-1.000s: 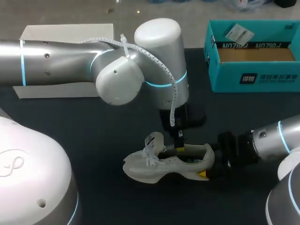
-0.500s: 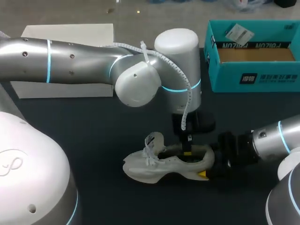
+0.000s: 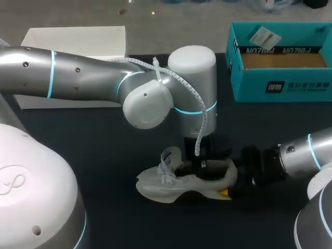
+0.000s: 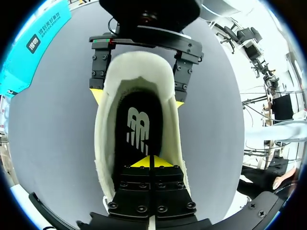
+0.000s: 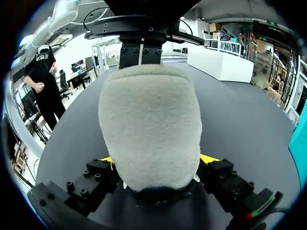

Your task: Take the shoe out of the shoebox, open the shoe tongue, remove and reinsert the insole, then place the shoe into the shoebox

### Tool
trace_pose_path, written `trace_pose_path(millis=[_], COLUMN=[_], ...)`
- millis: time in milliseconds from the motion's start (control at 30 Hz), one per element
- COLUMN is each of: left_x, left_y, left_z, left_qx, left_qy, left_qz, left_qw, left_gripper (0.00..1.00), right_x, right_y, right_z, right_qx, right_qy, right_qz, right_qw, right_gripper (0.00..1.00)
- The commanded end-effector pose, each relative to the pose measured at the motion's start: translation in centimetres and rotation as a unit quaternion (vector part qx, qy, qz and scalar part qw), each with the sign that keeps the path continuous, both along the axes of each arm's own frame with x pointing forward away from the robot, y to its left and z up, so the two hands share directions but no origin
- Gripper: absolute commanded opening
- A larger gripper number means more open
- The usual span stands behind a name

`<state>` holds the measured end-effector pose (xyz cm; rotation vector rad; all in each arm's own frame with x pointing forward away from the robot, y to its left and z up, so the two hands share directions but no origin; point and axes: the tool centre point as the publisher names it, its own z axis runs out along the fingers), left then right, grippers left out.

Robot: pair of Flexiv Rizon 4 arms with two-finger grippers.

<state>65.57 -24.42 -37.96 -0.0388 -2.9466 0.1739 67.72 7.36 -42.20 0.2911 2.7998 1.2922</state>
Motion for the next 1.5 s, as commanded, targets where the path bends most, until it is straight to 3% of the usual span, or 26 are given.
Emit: trace_pose_path(millis=[33,267,333,500,767,867,1233,1300,1333,1367,1500], left_x=[-0.3,-1.1,-1.3,-1.6,-0.8,-0.3,-0.3,-0.4,-0.3,-0.3,-0.1], left_y=[0.4,0.5,0.4,0.3,0.3,0.2,-0.1,-0.1,-0.1,-0.1,-0.1], left_z=[-0.7,-1.3,-1.4,-1.7,-3.6,-4.2,-5.2,-5.5,-5.7,-5.9,-6.9], left_qx=[-0.010,-0.022,-0.028,-0.030,-0.023,-0.017,-0.017,-0.021,-0.019,-0.019,-0.014], left_qy=[0.006,0.019,0.022,0.023,0.011,-0.015,-0.047,-0.061,-0.069,-0.074,-0.083], left_qz=[-0.008,-0.017,-0.020,-0.022,-0.026,-0.034,-0.052,-0.047,-0.045,-0.045,-0.044], left_qw=[1.000,0.999,0.999,0.999,0.999,0.999,0.997,0.997,0.996,0.996,0.995], left_gripper=[0.00,0.00,0.20,0.34,0.18,0.17,0.29,0.23,0.15,0.00,0.00], right_x=[0.0,0.0,0.0,0.0,0.0,0.0,0.0,0.0,0.0,0.0,0.0], right_y=[0.0,0.0,0.0,0.0,0.0,0.0,0.0,0.0,0.0,0.0,0.0], right_z=[0.1,0.1,0.1,0.1,0.1,0.1,0.1,0.1,0.1,0.1,0.1], right_qx=[-0.001,-0.001,-0.001,-0.001,-0.001,-0.001,-0.001,-0.001,-0.001,-0.001,-0.001], right_qy=[0.000,0.000,0.000,0.000,0.000,0.000,0.000,0.000,0.000,0.000,0.000], right_qz=[0.000,0.000,0.000,0.000,0.000,0.000,0.000,0.000,0.000,0.000,0.000], right_qw=[1.000,1.000,1.000,1.000,1.000,1.000,1.000,1.000,1.000,1.000,1.000], right_gripper=[0.00,0.00,0.00,0.00,0.00,0.00,0.00,0.00,0.00,0.00,0.00])
